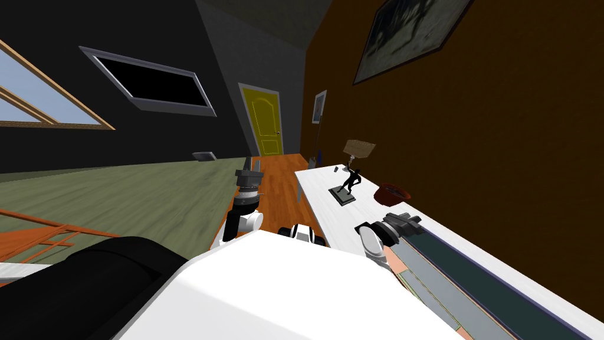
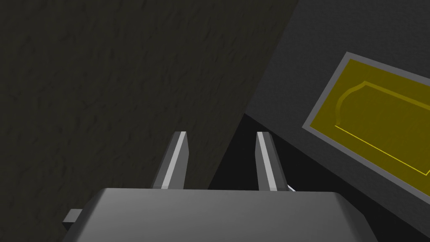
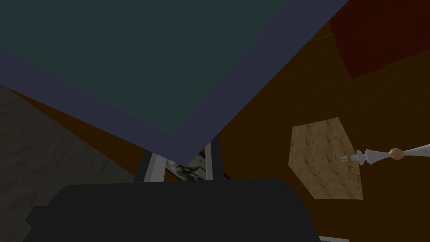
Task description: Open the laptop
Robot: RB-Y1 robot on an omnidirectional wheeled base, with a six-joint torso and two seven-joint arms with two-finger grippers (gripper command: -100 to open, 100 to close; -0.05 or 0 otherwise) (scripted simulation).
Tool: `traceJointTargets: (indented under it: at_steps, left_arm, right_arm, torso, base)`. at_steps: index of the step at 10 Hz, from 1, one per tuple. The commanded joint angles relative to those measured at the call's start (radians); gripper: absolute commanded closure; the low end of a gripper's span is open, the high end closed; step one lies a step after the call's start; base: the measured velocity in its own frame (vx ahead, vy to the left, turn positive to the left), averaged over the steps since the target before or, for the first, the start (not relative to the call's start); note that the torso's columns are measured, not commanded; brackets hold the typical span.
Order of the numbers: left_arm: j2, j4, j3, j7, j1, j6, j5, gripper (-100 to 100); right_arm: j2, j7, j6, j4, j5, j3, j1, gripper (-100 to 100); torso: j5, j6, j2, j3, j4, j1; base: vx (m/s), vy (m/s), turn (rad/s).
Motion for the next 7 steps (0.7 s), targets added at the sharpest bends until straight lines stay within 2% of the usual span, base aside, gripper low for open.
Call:
traceJointTargets:
  at_steps: [1,2,3,4,5,6,7]
  left_arm:
    - [0.000,0.000,0.000,0.000,0.000,0.000,0.000,0]
    - [0.000,0.000,0.000,0.000,0.000,0.000,0.000,0]
    - [0.000,0.000,0.000,0.000,0.000,0.000,0.000,0]
    - [0.000,0.000,0.000,0.000,0.000,0.000,0.000,0]
    - [0.000,0.000,0.000,0.000,0.000,0.000,0.000,0]
    - [0.000,0.000,0.000,0.000,0.000,0.000,0.000,0]
    - [0.000,0.000,0.000,0.000,0.000,0.000,0.000,0]
  right_arm:
    - [0.004,-0.008,0.065,0.034,-0.003,0.031,0.006,100]
    - [-0.033,-0.016,0.109,0.076,-0.026,0.084,-0.023,100]
    - [-0.033,-0.016,0.139,0.100,-0.026,0.112,-0.023,100]
    - [-0.033,-0.016,0.172,0.105,-0.026,0.137,-0.023,100]
    - [-0.033,-0.016,0.193,0.105,-0.026,0.137,-0.023,100]
    - [-0.071,-0.025,0.232,0.148,-0.049,0.186,-0.051,100]
    - [-0.071,-0.025,0.261,0.166,-0.049,0.215,-0.051,100]
  torso:
    - [0.000,0.001,0.000,0.000,0.000,-0.001]
    - [0.001,0.002,0.001,0.000,0.001,-0.002]
    - [0.002,0.001,0.002,0.001,0.002,-0.004]
    - [-0.001,0.002,0.002,0.001,0.000,-0.005]
    - [-0.001,0.002,0.000,0.000,0.000,-0.004]
    - [0.001,0.003,0.000,0.000,0.000,-0.002]
    - [0.002,0.002,0.001,0.000,0.001,-0.003]
  base:
    - [0.003,0.012,0.012]
    - [-0.034,-0.011,-0.024]
    - [-0.039,-0.038,0.014]
    - [-0.016,-0.036,0.008]
    - [0.001,-0.008,0.012]
    - [-0.028,-0.016,-0.024]
    - [-0.030,-0.031,-0.001]
